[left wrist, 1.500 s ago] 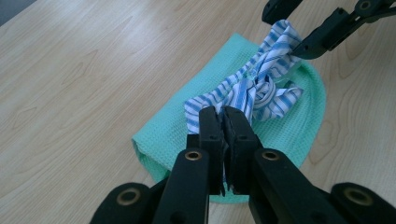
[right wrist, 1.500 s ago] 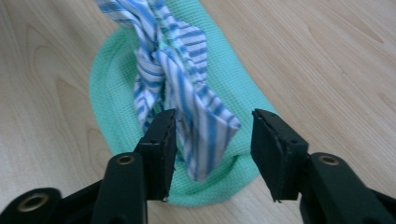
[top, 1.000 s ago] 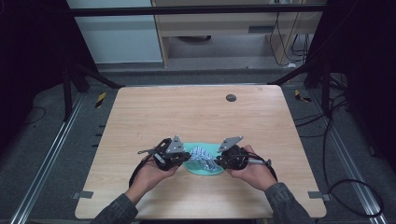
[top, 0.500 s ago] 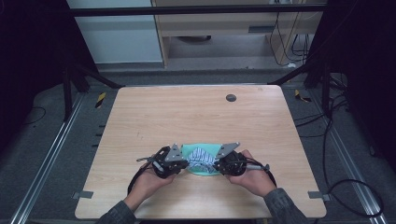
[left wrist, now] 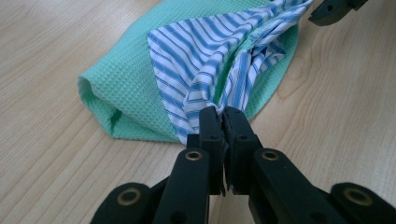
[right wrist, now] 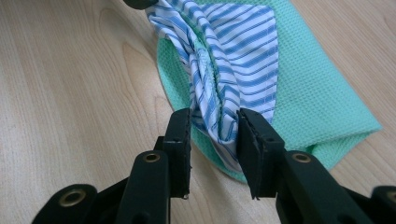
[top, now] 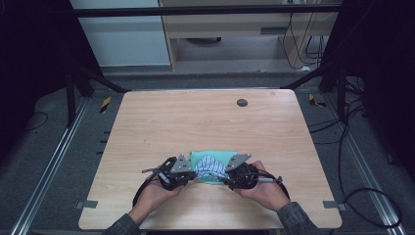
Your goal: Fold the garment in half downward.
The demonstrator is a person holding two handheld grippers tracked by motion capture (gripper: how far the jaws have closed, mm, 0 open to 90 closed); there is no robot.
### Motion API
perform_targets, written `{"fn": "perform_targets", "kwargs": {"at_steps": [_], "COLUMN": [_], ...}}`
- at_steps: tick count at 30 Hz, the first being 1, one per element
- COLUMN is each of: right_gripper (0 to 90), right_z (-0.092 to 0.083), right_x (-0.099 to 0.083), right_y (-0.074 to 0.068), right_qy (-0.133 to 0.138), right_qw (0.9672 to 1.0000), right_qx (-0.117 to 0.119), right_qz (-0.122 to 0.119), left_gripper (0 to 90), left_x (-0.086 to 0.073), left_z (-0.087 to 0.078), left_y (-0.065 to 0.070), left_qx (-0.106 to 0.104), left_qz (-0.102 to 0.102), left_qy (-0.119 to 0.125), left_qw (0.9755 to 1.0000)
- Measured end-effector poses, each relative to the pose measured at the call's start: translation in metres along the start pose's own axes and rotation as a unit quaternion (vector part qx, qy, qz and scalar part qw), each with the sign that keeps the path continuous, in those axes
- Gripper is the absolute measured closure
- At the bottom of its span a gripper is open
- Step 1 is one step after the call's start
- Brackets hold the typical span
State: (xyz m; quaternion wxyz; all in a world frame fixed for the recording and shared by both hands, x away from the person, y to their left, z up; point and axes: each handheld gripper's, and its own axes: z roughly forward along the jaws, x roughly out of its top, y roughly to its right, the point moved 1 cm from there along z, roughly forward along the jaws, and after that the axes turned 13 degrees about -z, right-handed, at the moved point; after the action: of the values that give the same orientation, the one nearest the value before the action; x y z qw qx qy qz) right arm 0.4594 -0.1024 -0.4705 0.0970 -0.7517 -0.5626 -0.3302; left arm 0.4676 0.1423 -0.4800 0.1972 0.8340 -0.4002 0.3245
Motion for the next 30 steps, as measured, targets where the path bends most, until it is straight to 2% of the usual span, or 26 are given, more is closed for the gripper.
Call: {"fn": "perform_targets", "kwargs": {"at_steps": [7, 11, 13, 18, 24, 30], "right_gripper": [79.5, 85.8, 86.2, 87.3, 87.5, 87.5], "right_z": [-0.001, -0.001, -0.001, 0.002, 0.004, 0.006], "right_x": [-0.002, -0.005, -0.006, -0.008, -0.008, -0.010], "right_y": [-0.004, -0.008, -0.009, -0.015, -0.020, -0.023], "right_qy": [0.008, 0.010, 0.011, 0.005, -0.015, -0.024], "right_qw": [0.9999, 0.9999, 0.9999, 0.9997, 0.9988, 0.9983], "right_qx": [-0.004, 0.002, 0.004, 0.014, 0.029, 0.021], "right_qz": [-0.006, -0.009, -0.011, -0.021, -0.038, -0.049], "left_gripper": [88.3, 89.9, 90.0, 90.0, 90.0, 90.0], "left_x": [-0.004, -0.009, -0.010, -0.011, -0.015, -0.019], "left_z": [-0.001, -0.001, 0.000, 0.000, -0.001, -0.001], "left_y": [0.001, 0.001, 0.002, 0.005, 0.009, 0.013], "left_qx": [-0.001, -0.002, 0.000, 0.012, 0.006, 0.001], "left_qz": [-0.005, -0.004, -0.008, 0.019, 0.028, 0.032], "left_qy": [0.005, -0.003, 0.002, -0.015, -0.029, -0.034], "left_qw": [1.0000, 1.0000, 1.0000, 0.9996, 0.9992, 0.9989]}}
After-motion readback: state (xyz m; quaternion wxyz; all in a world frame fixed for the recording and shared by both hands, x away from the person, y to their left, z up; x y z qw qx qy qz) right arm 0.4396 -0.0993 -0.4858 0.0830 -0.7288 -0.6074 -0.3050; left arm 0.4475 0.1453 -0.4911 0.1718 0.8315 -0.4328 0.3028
